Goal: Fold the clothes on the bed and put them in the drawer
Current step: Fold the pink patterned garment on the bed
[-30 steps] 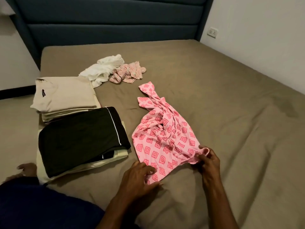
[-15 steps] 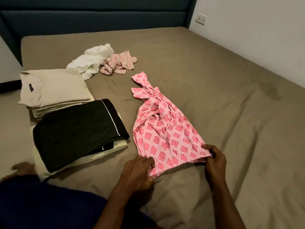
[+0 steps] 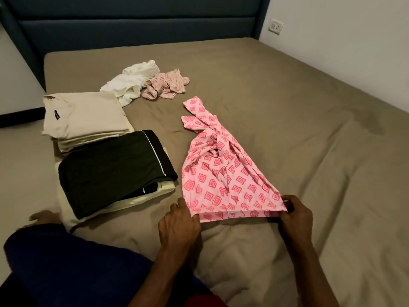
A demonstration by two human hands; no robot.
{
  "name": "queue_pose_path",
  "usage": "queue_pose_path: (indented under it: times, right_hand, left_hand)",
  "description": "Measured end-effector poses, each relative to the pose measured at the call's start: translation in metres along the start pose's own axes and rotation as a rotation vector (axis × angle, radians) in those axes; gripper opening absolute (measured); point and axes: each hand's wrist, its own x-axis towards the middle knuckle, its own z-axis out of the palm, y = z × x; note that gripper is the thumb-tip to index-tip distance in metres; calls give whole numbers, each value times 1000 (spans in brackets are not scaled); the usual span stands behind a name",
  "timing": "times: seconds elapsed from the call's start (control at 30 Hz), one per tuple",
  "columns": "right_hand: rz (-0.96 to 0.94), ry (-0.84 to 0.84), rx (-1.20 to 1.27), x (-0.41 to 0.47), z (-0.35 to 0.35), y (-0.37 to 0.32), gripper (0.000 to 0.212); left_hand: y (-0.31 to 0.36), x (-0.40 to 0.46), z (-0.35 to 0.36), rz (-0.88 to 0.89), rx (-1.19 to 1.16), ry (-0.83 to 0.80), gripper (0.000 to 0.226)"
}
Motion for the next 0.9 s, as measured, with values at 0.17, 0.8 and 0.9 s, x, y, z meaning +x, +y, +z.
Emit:
queue_pose_path:
  times: [0.17,0.8,0.9]
  right_hand:
    - [110,-116,406,7,8,-18,26]
    - [112,-247,573,321,58,-255,49]
    - [11,-199,757,387,37,-331,38]
  left_hand:
    - [12,7,-2,-176,-765,-143,36]
    - [125,340,-213,69,-429,56,51]
    - [179,393,-299,64,-532,204,52]
